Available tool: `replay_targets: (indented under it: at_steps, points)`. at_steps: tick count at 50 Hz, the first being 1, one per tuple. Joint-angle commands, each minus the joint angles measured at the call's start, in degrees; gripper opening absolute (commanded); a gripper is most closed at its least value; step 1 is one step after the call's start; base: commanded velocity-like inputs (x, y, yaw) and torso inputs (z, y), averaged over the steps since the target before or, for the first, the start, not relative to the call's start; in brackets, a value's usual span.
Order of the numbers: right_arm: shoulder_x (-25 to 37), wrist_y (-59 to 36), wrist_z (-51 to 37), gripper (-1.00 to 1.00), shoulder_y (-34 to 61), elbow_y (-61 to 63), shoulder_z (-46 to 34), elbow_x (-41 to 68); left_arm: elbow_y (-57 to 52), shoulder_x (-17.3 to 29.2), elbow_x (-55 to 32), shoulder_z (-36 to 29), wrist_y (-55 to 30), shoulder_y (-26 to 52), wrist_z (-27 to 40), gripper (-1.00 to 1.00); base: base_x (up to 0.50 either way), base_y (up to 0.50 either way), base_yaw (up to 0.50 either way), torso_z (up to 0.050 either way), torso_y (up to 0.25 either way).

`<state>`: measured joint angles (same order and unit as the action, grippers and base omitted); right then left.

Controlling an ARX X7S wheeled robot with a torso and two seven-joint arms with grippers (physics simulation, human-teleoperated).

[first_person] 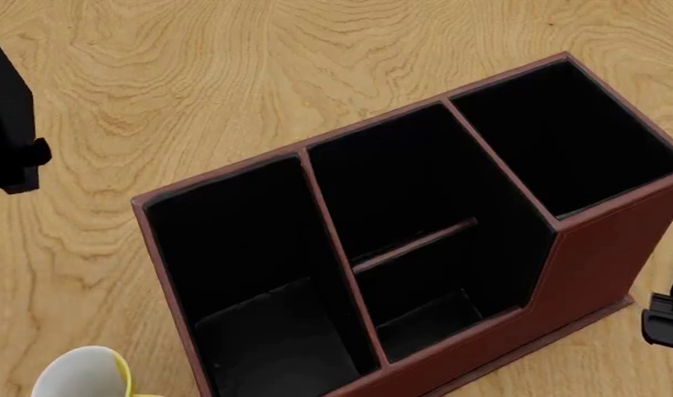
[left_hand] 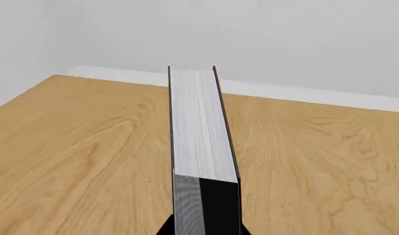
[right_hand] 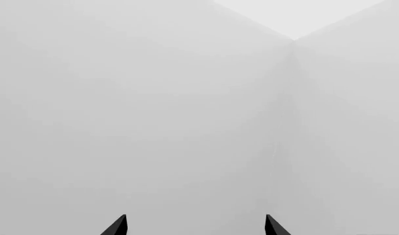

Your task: Pick up the book and place it in the back compartment of the caddy.

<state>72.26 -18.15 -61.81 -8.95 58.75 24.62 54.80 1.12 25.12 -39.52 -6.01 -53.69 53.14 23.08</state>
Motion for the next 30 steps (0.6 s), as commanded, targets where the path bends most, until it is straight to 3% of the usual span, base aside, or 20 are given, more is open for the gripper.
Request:
replay_targets:
  at_steps: [1, 30]
  points:
    - [-1.59, -0.26, 1.28, 1.0, -3.04, 0.48, 3.63, -0.34, -6.92, 2.59, -2.45, -2.5, -4.6, 5.32, -2.07, -1.0, 0.0, 0.0, 0.0, 0.0, 0.0]
    - [0.22, 2.9, -0.25, 1.0, -10.71, 0.87, 9.41, -0.1, -11.64, 3.82, -12.41, -7.0, -14.03, 17.68, -12.9, -1.0, 0.0, 0.0, 0.0, 0.0, 0.002]
